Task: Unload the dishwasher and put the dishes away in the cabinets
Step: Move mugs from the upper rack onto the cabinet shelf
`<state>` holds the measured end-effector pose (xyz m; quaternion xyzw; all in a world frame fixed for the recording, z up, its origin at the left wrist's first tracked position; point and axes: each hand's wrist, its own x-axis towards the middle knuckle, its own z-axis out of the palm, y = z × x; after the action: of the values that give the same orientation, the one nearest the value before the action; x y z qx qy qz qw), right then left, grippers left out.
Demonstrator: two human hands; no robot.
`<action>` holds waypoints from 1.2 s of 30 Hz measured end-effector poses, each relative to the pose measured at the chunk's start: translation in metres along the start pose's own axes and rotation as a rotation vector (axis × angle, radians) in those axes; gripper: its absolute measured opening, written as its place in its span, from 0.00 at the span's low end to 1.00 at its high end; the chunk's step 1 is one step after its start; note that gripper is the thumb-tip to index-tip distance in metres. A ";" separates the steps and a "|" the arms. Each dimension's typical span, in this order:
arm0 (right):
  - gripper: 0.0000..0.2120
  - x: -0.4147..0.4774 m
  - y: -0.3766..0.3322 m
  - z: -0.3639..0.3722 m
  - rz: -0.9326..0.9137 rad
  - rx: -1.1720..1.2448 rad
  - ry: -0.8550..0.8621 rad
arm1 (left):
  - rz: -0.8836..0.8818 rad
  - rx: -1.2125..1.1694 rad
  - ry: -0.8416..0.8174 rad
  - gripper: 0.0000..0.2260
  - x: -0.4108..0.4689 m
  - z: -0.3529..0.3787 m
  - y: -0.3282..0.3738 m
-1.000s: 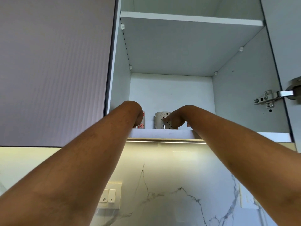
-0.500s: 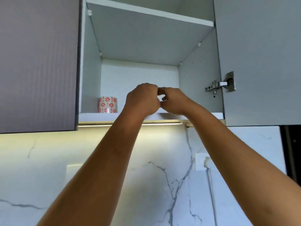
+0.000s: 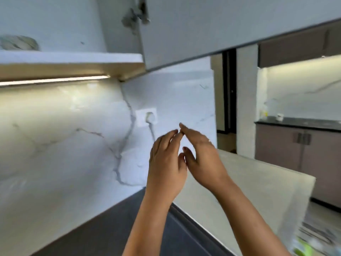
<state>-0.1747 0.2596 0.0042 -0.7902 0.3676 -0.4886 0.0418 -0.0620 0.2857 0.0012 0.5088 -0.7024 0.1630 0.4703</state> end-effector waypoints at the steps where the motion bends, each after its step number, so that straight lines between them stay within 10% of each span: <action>1: 0.29 -0.020 0.017 -0.006 0.051 -0.009 -0.044 | -0.034 -0.025 -0.058 0.23 -0.017 0.018 0.012; 19: 0.26 -0.339 0.264 -0.250 0.933 -0.229 -0.582 | -0.677 -0.372 -0.917 0.20 -0.245 0.266 0.260; 36: 0.28 -0.443 0.452 -0.135 1.241 -0.083 -0.807 | -0.819 -0.244 -1.307 0.22 -0.369 0.415 0.224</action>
<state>-0.6389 0.2469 -0.4466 -0.5561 0.7210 -0.0326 0.4121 -0.4467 0.2952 -0.4578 0.6649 -0.6063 -0.4348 0.0363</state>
